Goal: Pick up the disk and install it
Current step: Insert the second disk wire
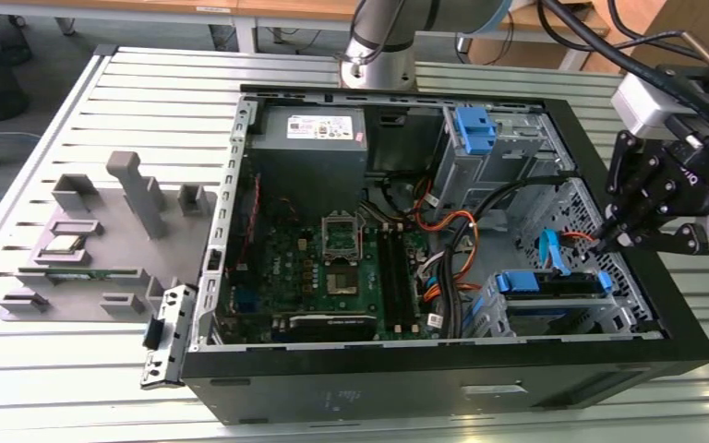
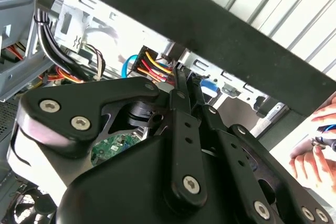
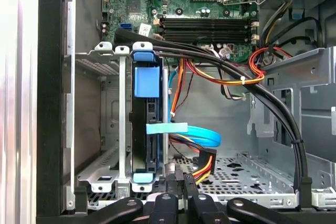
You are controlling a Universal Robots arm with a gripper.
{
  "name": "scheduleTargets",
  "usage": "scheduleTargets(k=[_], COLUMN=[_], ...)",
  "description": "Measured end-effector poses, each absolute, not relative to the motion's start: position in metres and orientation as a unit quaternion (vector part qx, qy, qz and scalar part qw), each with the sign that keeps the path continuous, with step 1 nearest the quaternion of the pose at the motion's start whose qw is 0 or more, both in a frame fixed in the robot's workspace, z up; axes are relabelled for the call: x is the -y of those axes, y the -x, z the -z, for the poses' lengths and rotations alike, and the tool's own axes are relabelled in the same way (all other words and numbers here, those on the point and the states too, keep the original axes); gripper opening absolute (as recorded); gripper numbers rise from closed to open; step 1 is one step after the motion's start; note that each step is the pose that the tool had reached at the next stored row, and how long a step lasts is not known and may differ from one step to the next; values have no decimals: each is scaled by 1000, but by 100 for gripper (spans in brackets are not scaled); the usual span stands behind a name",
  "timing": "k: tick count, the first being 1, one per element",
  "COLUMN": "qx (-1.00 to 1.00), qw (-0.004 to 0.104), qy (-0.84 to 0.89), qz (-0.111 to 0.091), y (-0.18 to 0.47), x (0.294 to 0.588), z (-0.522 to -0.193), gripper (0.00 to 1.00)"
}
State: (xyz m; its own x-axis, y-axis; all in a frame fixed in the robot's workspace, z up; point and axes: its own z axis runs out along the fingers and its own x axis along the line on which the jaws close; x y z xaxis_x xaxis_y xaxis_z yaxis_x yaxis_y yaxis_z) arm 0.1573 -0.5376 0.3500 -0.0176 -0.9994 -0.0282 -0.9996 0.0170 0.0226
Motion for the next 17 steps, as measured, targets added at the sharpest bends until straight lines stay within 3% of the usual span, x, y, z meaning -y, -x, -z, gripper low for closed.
scheduleTargets(k=[12,15,17], qx=[-713,-713,-713], qw=[5,5,5], qy=[701,701,701], qz=[-16,-17,-17], y=[-152,-152,-152], x=[538,538,538], z=[-350,-350,-350], gripper=[18,30,30])
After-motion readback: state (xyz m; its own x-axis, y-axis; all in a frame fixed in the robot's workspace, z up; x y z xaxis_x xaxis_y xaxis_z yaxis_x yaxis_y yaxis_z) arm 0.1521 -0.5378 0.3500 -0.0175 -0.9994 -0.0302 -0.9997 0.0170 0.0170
